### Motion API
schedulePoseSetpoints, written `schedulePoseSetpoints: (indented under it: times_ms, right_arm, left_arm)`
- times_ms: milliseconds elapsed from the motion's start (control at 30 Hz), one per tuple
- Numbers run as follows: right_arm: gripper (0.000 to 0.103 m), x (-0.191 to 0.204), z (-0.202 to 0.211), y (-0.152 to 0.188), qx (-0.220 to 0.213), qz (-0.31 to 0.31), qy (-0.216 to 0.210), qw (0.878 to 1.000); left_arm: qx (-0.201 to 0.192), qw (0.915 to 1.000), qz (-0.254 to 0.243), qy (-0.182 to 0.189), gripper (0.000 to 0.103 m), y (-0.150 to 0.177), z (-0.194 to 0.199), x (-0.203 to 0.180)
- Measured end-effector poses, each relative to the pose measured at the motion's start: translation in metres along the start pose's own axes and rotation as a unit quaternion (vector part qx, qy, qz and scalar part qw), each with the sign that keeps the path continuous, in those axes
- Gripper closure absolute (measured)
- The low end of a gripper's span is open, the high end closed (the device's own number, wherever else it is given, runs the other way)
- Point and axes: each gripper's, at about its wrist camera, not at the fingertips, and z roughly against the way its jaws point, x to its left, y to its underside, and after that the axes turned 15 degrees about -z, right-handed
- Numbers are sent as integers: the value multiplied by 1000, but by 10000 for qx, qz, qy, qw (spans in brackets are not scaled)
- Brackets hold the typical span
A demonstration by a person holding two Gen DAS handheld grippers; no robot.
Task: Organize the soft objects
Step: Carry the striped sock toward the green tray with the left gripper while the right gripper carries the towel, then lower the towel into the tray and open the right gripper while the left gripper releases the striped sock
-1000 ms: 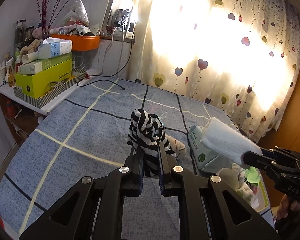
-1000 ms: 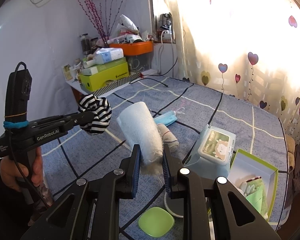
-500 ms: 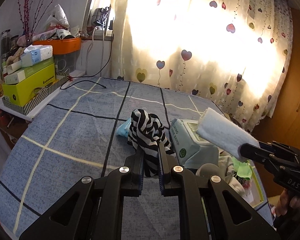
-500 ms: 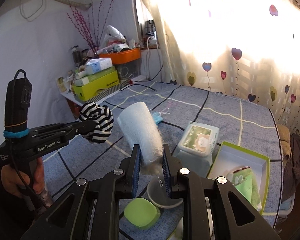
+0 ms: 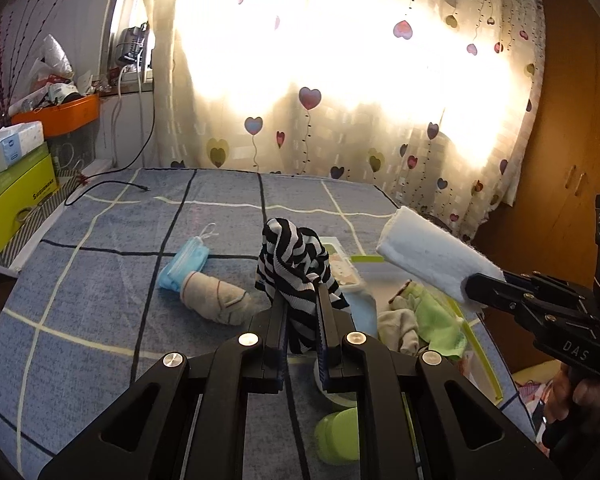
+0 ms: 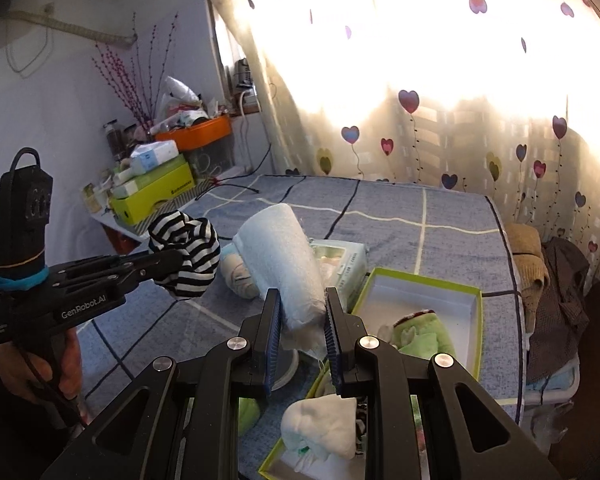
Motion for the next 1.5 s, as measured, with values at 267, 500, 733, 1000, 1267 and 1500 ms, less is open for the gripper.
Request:
schedulePoseSetpoints:
  times_ms: [267, 500, 733, 1000, 1267, 1500]
  right_arm:
    - [84, -36, 11, -5, -161, -330, 275, 9989]
    - [84, -73, 13, -9, -221, -660, 562, 9960]
    - [84, -106, 0, -9, -148, -996, 774, 9919]
    - [84, -138, -31, -5, 78, -1302, 1270, 9833]
    - [83, -150, -67, -1, 471, -1306, 1641, 9766]
    - [59, -149, -68, 3, 560, -1268, 1507, 9788]
  left_arm:
    - [101, 9988, -289, 371, 91, -17, -23, -26]
    - [244, 9965, -511, 616, 91, -27, -43, -45]
    - [431, 9940, -609, 798, 91, -34, -65, -58]
    - [605, 9914, -732, 906, 91, -40, -84, -72]
    - [738, 9891, -845, 954, 91, -42, -96, -80]
    - [876, 9866, -924, 1019, 91, -44, -109, -87]
